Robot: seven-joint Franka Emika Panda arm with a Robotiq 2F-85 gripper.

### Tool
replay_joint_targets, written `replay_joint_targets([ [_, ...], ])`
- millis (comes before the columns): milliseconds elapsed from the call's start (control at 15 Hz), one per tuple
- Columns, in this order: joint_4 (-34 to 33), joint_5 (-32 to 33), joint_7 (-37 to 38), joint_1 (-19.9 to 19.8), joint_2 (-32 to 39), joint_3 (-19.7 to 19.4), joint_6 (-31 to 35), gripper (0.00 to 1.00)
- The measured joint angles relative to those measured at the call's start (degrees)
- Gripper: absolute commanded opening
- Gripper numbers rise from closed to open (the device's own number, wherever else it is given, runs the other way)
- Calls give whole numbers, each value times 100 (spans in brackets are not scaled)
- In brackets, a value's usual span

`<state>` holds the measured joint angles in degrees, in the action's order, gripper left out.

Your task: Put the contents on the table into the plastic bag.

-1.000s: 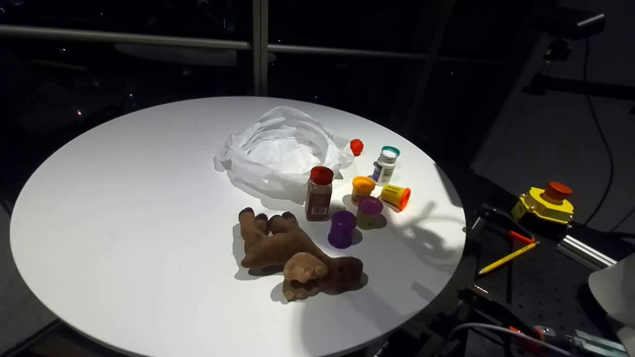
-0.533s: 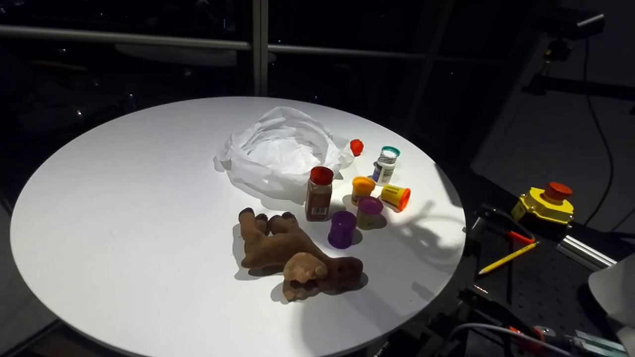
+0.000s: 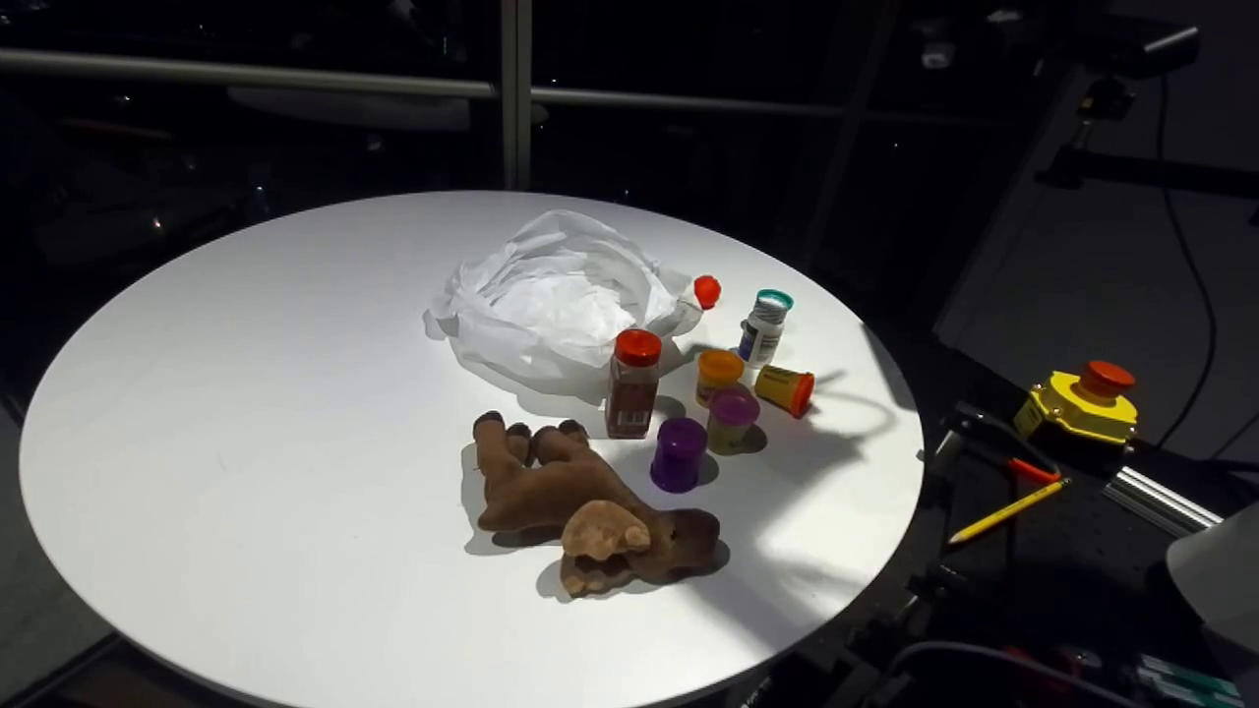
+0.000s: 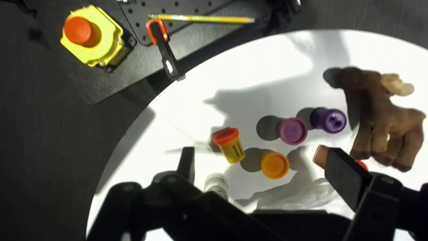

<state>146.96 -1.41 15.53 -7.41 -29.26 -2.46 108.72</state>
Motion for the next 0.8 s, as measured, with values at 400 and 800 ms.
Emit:
replay_joint_targets([
  [400,74,3,888,-359,1796,-113,2758,100],
  [800,-23,739,2202,-413,3245,-301,4450,100],
])
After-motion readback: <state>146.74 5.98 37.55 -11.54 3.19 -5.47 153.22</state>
